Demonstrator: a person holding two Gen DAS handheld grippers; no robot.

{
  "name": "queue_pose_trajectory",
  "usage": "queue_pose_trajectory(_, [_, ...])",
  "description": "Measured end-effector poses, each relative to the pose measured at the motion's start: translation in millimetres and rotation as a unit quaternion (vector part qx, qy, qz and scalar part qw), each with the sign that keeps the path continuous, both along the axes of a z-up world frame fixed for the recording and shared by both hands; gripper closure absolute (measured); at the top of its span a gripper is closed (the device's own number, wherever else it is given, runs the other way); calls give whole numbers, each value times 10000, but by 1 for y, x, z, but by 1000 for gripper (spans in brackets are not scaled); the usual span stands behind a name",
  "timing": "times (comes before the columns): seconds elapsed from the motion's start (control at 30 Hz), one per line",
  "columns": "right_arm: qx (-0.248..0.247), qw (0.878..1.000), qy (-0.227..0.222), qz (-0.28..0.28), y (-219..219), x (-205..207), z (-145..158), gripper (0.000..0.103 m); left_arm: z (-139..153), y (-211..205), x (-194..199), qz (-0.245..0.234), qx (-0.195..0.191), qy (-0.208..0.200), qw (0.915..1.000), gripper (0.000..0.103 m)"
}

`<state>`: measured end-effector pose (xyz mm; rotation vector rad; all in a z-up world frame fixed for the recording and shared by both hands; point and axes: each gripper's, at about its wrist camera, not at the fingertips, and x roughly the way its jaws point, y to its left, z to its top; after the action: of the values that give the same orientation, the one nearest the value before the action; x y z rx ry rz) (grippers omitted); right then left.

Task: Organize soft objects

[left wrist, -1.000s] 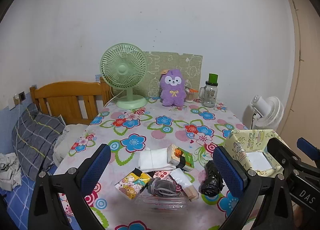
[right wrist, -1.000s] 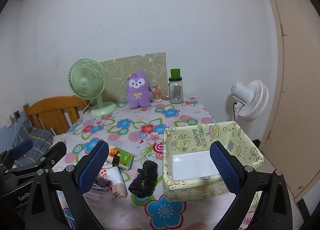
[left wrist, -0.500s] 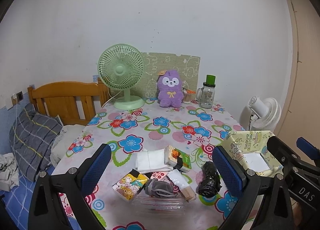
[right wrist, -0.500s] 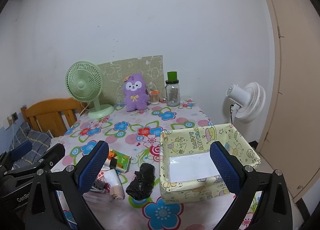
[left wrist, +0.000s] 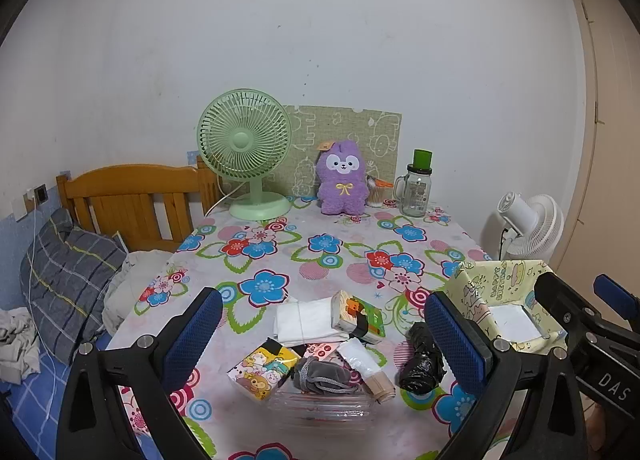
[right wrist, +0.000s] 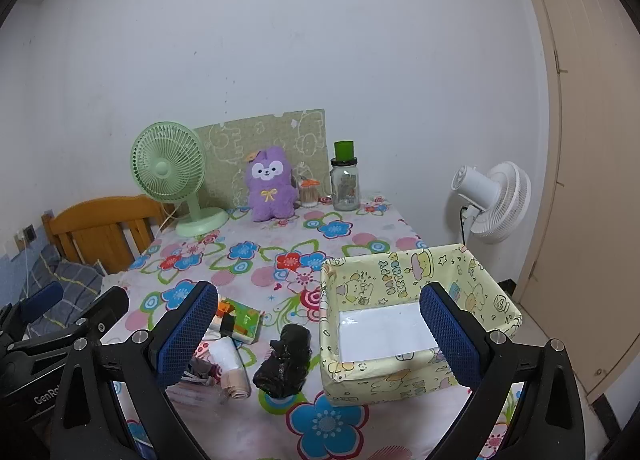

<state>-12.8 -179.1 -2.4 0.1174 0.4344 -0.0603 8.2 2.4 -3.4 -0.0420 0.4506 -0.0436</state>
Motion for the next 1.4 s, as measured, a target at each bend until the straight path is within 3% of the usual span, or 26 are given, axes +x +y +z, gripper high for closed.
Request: queue_pose_trajectory(1.4, [-26,10000,-14,-28,2,-1,-1,1,1,8,-1,1,58,27,10000,2])
